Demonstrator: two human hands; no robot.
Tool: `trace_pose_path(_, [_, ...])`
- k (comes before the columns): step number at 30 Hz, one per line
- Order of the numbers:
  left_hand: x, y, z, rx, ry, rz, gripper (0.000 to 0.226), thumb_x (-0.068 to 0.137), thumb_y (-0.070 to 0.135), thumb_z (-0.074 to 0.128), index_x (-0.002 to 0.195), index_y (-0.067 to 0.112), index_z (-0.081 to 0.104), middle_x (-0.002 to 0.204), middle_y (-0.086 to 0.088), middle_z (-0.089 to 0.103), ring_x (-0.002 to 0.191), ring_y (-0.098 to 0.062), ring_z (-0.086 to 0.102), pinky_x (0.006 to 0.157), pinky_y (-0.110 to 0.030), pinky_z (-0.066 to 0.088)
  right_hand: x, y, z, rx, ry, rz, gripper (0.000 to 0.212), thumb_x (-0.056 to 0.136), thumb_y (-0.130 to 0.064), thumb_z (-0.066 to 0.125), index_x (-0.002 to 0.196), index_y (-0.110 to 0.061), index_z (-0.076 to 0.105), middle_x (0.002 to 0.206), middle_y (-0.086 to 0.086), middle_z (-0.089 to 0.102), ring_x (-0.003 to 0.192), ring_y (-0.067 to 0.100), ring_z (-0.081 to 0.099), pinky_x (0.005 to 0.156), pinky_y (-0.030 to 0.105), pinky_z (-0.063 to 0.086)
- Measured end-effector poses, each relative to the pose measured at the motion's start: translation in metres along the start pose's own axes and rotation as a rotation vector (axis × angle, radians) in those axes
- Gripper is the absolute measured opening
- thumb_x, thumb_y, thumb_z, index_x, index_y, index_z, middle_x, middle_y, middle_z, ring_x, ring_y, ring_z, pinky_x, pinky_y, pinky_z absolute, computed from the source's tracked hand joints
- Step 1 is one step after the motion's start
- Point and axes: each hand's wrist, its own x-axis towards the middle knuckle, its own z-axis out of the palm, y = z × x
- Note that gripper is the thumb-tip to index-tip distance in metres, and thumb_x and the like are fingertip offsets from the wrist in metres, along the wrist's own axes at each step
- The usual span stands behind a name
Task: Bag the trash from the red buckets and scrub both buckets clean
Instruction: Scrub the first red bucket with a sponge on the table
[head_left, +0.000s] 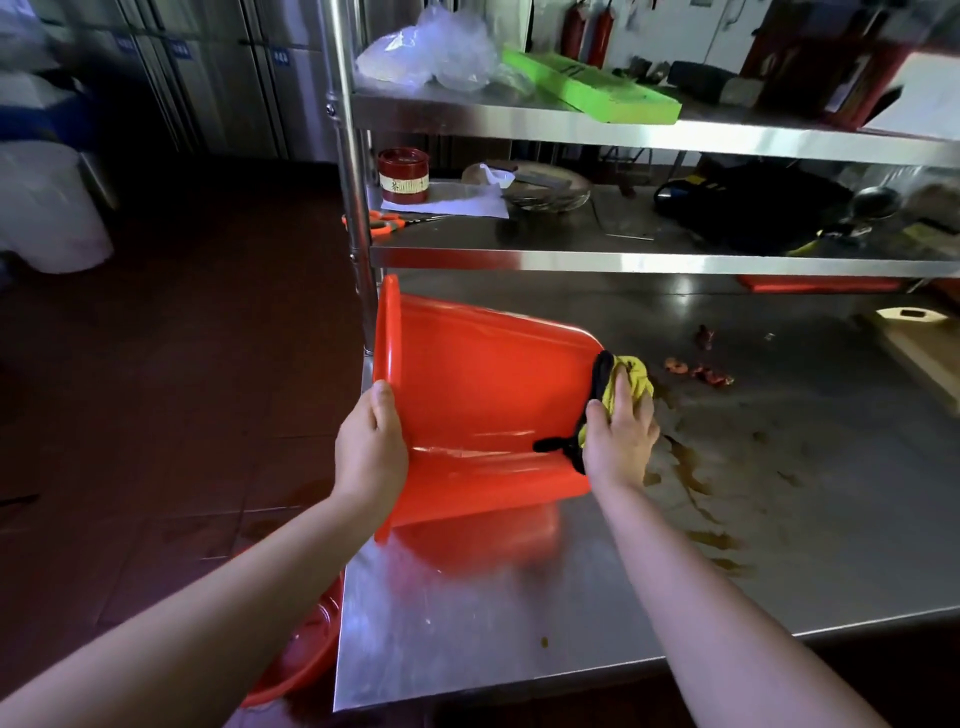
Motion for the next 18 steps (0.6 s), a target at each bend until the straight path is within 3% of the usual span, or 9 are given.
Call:
trace_pose_path(3, [0.004,-0.004,-0.001,-0.014,-0.034,0.015,0.047,0.1,0.038,0.023,0.085,0.007,0.055,0.075,-0.003,0.055,0.074,-0.02,0.051,0.074,-0.038,0.042,-0.022,-0.029,0.019,-0.106,0.047,-0.162,0.061,0.085,-0.052,0.028,0.145,-0.04,0.03,0.159,-0.001,0.009,0.14,0.035,0.014,0.113,0.047,0.014])
trace_pose_path(6, [0.002,-0.009,-0.002,0.005,-0.044,0.049,0.042,0.1,0.036,0.026,0.085,0.01,0.056,0.077,-0.007,0.057,0.079,-0.023,0.054,0.075,-0.038,0.042,-0.063,-0.071,0.043,-0.207,0.017,-0.56,0.053,0.089,-0.05,0.029,0.141,-0.041,0.038,0.156,-0.003,0.024,0.14,0.035,0.02,0.111,0.046,0.02])
trace_pose_path(10, [-0.004,-0.011,-0.01,0.007,-0.074,0.106,0.039,0.101,0.029,0.029,0.068,0.023,0.047,0.061,0.002,0.05,0.056,-0.011,0.045,0.057,-0.034,0.038,-0.081,-0.1,0.057,-0.275,-0.004,-0.829,0.046,0.09,-0.042,0.04,0.135,-0.038,0.048,0.147,-0.002,0.04,0.13,0.033,0.036,0.102,0.047,0.033])
trace_pose_path(13, [-0.008,-0.016,-0.015,0.019,-0.113,0.118,0.038,0.101,0.029,0.03,0.067,0.021,0.044,0.054,0.007,0.038,0.048,-0.007,0.035,0.051,-0.03,0.032,-0.051,-0.088,0.044,-0.328,0.04,-0.772,0.045,0.087,-0.046,0.043,0.13,-0.04,0.053,0.141,-0.004,0.048,0.122,0.03,0.043,0.098,0.043,0.034])
trace_pose_path(16, [-0.016,-0.025,-0.019,-0.053,-0.194,0.077,0.038,0.101,0.028,0.03,0.08,0.005,0.052,0.056,0.0,0.038,0.048,-0.008,0.036,0.044,-0.022,0.033,-0.008,-0.064,0.019,-0.358,0.06,-0.474,0.042,0.09,-0.045,0.041,0.131,-0.042,0.052,0.145,-0.006,0.043,0.127,0.029,0.039,0.102,0.042,0.03])
trace_pose_path(18, [-0.018,-0.03,-0.023,-0.112,-0.274,0.041,0.047,0.099,0.037,0.035,0.091,-0.007,0.051,0.065,-0.008,0.042,0.054,-0.012,0.04,0.05,-0.024,0.037,0.014,-0.044,0.0,-0.352,0.025,-0.32,0.042,0.094,-0.043,0.039,0.135,-0.042,0.048,0.15,-0.007,0.035,0.132,0.026,0.031,0.107,0.043,0.025])
